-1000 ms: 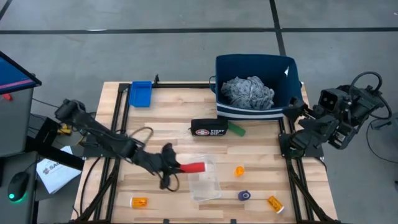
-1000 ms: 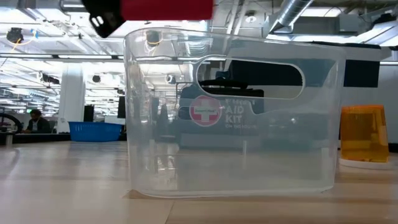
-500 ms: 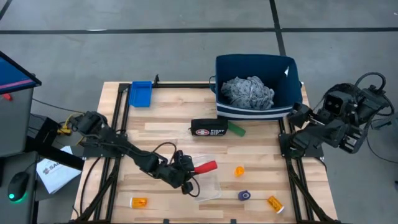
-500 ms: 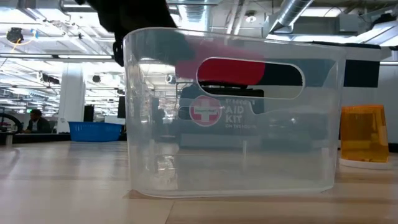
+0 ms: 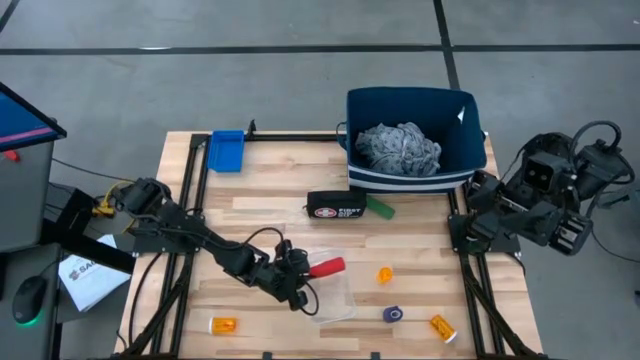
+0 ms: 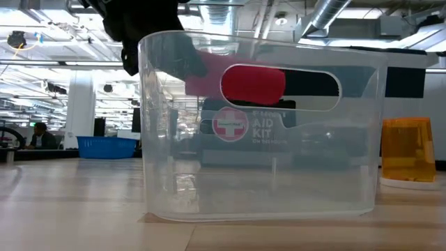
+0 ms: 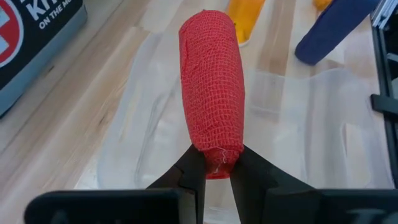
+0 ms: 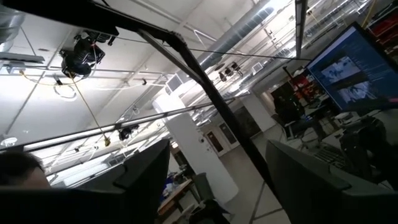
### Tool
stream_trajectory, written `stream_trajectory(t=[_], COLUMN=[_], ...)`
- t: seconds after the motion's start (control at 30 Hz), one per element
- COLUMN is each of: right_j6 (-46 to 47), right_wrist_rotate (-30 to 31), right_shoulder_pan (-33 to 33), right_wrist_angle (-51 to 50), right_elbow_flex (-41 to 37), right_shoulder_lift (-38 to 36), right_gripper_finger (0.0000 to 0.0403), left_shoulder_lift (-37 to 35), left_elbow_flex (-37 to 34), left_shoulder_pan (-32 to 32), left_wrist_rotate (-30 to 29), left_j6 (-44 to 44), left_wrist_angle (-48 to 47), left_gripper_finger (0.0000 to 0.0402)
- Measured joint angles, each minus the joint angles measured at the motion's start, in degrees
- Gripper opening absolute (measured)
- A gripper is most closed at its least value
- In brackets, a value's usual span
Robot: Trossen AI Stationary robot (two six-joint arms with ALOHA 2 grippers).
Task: Pick & place medical supplies in basket/bin
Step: Put the red bandage into the transparent bin, then put the blue bandage into the transparent bin
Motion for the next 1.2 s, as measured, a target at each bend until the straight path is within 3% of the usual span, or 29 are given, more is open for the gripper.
stream_trajectory(t=[0.5, 0.9, 1.2], right_j6=[-0.01, -0.04, -0.21], right_wrist_rotate=[0.15, 0.15, 0.15], right_shoulder_pan=[0.0, 0.0, 0.0], right_wrist_angle=[0.07, 0.07, 0.02], right_elbow_flex=[-0.01, -0.01, -0.01], right_shoulder_lift=[0.0, 0.0, 0.0], right_gripper_finger=[0.0262, 0.0262, 0.0262], left_shoulder_lift=[0.0, 0.0, 0.0], left_elbow_flex=[0.0, 0.0, 0.0], left_shoulder_pan=[-0.02, -0.28, -0.28], left_wrist_rotate=[0.07, -1.12, -1.45], left_j6=[0.11, 0.13, 0.16], left_wrist_angle=[-0.91, -0.86, -0.86], left_gripper_finger=[0.0052, 0.0181, 0.0219])
